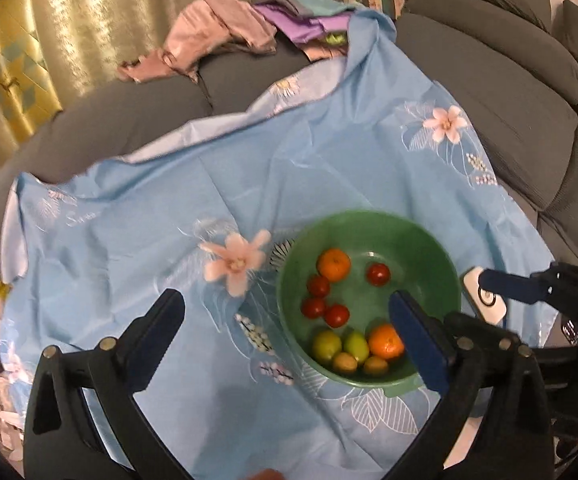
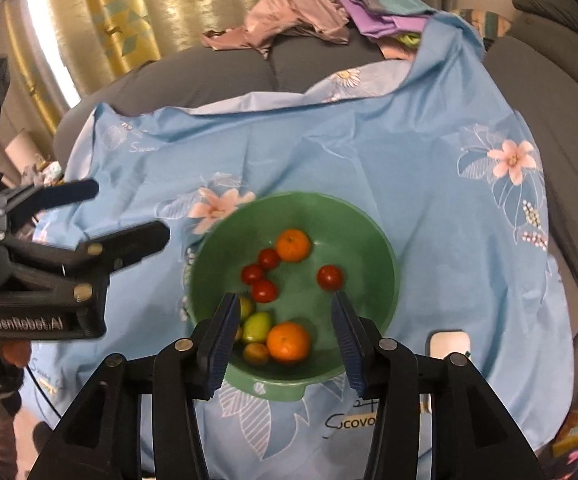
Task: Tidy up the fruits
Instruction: 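Withdraw both open tools from the bowl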
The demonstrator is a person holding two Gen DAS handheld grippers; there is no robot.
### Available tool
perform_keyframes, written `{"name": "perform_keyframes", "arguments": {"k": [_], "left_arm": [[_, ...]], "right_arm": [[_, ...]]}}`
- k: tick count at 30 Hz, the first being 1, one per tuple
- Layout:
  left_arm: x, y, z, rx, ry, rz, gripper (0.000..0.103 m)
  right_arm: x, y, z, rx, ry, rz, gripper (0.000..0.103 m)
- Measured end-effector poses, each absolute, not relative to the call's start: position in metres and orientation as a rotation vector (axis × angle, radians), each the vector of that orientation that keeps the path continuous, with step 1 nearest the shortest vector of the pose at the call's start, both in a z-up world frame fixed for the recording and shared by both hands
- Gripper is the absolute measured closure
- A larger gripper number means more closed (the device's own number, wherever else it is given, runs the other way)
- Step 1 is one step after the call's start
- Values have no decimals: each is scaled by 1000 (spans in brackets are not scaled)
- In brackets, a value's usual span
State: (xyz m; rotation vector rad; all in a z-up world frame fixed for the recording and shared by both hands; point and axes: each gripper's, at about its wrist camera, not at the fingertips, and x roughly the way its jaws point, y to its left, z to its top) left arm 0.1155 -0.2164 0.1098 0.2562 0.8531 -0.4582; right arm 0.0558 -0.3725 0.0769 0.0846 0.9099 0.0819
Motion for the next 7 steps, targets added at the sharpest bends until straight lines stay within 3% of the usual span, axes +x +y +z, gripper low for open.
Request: {"name": "perform_keyframes", "arguments": {"k": [7], "left_arm": [[111,-218,127,282,839,-411,1]], "right_arm": [[49,-369,92,63,885,75,55]]}}
